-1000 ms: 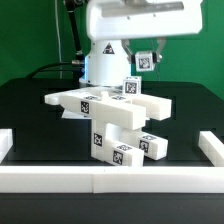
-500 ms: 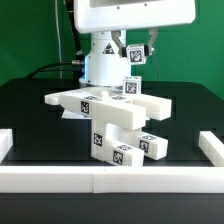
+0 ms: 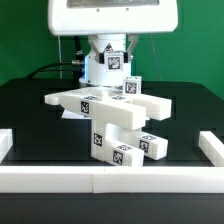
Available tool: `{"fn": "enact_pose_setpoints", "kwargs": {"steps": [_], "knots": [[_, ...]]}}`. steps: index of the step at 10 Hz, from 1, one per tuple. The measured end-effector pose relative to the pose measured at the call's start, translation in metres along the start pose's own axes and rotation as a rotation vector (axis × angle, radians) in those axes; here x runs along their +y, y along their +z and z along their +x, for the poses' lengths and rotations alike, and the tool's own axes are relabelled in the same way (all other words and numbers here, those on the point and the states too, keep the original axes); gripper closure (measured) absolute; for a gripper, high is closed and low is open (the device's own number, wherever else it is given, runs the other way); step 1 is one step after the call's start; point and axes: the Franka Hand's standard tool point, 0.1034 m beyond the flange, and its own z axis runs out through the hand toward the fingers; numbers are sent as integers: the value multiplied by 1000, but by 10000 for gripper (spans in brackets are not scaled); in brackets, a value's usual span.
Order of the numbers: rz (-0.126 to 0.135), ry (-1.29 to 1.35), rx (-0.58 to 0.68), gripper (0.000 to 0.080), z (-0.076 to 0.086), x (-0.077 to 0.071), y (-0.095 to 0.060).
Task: Assemble chair
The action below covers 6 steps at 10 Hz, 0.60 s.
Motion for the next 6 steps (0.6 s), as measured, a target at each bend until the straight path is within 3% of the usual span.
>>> {"fn": "enact_pose_setpoints", "kwargs": {"steps": [4, 6], "knots": [[-3, 4, -4, 512, -1, 0, 3], [-29, -24, -5, 512, 11, 14, 11]]}}
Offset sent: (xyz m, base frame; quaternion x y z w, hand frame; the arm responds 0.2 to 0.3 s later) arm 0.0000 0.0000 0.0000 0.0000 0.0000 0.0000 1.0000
